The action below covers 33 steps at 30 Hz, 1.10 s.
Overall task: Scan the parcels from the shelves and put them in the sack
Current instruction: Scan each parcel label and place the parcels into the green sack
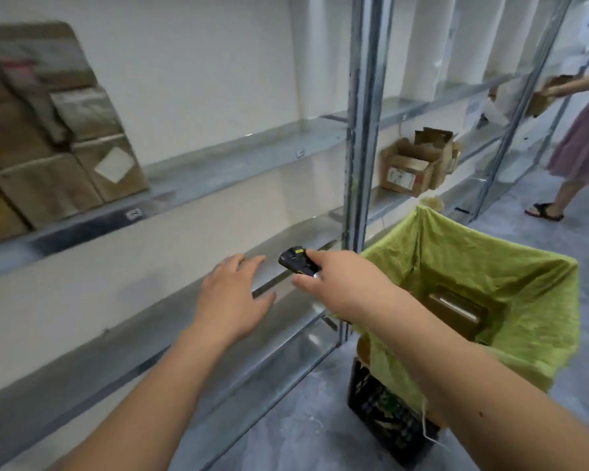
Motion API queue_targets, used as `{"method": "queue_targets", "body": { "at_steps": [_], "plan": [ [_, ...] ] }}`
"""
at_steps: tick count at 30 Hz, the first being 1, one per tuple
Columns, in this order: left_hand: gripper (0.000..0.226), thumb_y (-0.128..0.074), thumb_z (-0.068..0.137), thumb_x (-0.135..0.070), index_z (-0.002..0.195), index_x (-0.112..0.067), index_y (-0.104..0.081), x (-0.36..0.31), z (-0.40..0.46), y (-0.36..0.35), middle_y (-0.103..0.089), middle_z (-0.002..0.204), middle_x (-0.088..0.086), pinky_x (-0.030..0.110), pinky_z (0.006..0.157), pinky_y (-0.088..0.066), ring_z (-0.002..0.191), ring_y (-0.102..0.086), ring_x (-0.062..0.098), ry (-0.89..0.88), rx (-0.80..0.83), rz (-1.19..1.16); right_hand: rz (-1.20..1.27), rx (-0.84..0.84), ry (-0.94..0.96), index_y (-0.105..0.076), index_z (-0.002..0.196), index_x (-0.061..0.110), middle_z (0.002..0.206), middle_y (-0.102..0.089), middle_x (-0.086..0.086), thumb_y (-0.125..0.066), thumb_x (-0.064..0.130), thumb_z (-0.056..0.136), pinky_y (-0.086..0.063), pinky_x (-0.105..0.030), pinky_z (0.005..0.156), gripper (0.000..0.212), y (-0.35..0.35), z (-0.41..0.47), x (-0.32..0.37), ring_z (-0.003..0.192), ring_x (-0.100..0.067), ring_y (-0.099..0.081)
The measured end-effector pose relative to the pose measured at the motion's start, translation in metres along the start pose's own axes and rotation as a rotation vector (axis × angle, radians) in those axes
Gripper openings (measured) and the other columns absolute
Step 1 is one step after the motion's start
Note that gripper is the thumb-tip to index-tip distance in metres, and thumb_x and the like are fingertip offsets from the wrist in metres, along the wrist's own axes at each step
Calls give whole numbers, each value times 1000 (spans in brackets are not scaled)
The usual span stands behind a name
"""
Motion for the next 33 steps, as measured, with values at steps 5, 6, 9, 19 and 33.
{"method": "queue_targets", "body": {
  "at_steps": [5, 6, 9, 19, 33],
  "plan": [
    [72, -59, 92, -60, 158, -39, -37, 94, -38, 71, -36, 166, 1, 43, 123, -25, 153, -30, 22, 126, -111, 107, 58, 12, 138, -57, 100, 34, 82, -62, 6, -55, 58, 95, -37, -31, 56, 24, -20, 29, 118, 76, -18, -61],
    [73, -58, 92, -62, 158, -40, -36, 110, -45, 86, -35, 166, 0, 43, 123, -25, 153, -30, 22, 146, -136, 132, 57, 11, 164, -58, 101, 34, 82, -62, 6, -55, 59, 94, -37, -31, 55, 26, -23, 33, 138, 74, -17, -60],
    [75, -56, 92, -66, 159, -41, -33, 145, -63, 122, -35, 167, -2, 45, 124, -25, 154, -29, 23, 195, -206, 184, 53, -4, 236, -61, 108, 35, 87, -65, 5, -54, 61, 93, -42, -32, 61, 31, -27, 44, 186, 79, -21, -63],
    [75, -53, 93, -66, 160, -41, -29, 185, -53, 207, -28, 169, -2, 47, 125, -21, 156, -22, 24, 236, -320, 263, 4, -135, 429, -62, 103, 35, 78, -61, 10, -52, 64, 93, -39, -31, 56, 33, 15, 94, 264, 72, -14, -59],
    [75, -55, 93, -62, 160, -34, -33, 151, 90, 294, -36, 165, 0, 49, 123, -28, 154, -29, 24, 246, -529, 474, -71, -278, 649, -65, 116, 35, 80, -56, 11, -55, 67, 93, -36, -28, 55, 42, 113, 243, 279, 69, -10, -53]
  ]
}}
Point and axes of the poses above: each hand's wrist, its own z-axis towards the middle knuckle, its own y-axis out of the back of the hand, x = y × z, the point moved 5 cm from there along z, towards the middle knuckle
